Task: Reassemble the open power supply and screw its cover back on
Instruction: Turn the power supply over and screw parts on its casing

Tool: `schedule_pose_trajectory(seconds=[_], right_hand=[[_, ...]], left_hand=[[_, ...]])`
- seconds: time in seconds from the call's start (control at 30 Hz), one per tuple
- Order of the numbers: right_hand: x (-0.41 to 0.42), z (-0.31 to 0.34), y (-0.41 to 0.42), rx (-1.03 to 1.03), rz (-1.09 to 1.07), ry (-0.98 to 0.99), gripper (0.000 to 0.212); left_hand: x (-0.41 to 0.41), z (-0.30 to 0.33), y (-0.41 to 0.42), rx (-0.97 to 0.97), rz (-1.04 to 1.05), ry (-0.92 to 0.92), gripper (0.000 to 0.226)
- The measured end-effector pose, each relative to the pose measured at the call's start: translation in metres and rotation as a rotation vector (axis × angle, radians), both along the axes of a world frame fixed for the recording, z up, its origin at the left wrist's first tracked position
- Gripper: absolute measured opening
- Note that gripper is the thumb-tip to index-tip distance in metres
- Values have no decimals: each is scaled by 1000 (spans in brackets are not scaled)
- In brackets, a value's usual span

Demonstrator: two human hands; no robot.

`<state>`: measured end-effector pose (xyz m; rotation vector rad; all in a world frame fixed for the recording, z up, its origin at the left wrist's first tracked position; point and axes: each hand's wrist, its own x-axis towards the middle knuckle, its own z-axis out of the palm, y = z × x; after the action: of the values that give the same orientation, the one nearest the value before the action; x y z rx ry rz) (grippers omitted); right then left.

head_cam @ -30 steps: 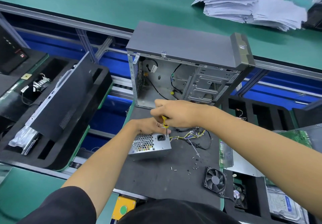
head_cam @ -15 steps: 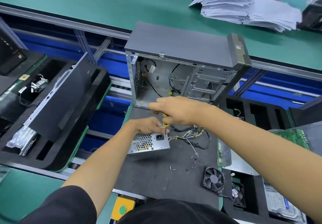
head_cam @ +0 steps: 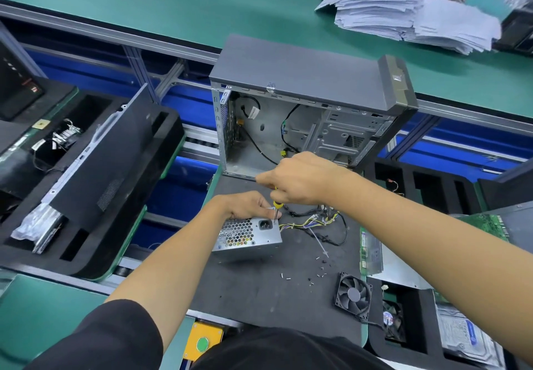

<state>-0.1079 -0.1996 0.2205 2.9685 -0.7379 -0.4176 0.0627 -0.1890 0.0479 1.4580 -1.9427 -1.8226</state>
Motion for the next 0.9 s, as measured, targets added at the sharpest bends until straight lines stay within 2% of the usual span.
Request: schedule_pose_trajectory(seconds=[0.07, 0.17, 0.23, 0.27, 0.37, 0.43, 0.53, 0.63, 0.7, 0.77, 0.83, 0.9], right_hand=[[-1, -4, 1, 33, -30, -38, 12], [0, -4, 3, 282, -24, -138, 21], [0, -2, 4, 416, -28, -167, 18], [0, -2, 4, 395, -7, -171, 15], [2, -1, 2, 139, 20, -106, 13], [2, -1, 2, 38, -9, -51, 15], [0, 0, 6, 224, -37, -92, 20], [0, 4, 6, 423, -76, -141, 29], [1, 4, 4, 362, -31, -129, 27], [3, 4, 2, 209, -26, -92, 32], [2, 1, 2, 52, -45, -34, 26], [-1, -2, 2, 92, -72, -44, 20]], left_hand=[[1, -1, -1, -2, -6, 2, 45], [0, -2, -1, 9, -3, 38, 37], [1, -3, -2, 4, -19, 53, 39], [1, -2, -3, 0, -23, 47, 39], [0, -5, -2, 5, 14, 81, 41], [1, -4, -2, 12, 1, 54, 32], [1, -4, -4, 9, -19, 21, 47], [2, -3, -4, 21, -40, 46, 50], [0, -2, -3, 3, -43, 24, 46], [0, -4, -3, 11, -11, 33, 45], [1, -4, -2, 18, -3, 45, 45], [1, -4, -3, 16, -17, 39, 44]])
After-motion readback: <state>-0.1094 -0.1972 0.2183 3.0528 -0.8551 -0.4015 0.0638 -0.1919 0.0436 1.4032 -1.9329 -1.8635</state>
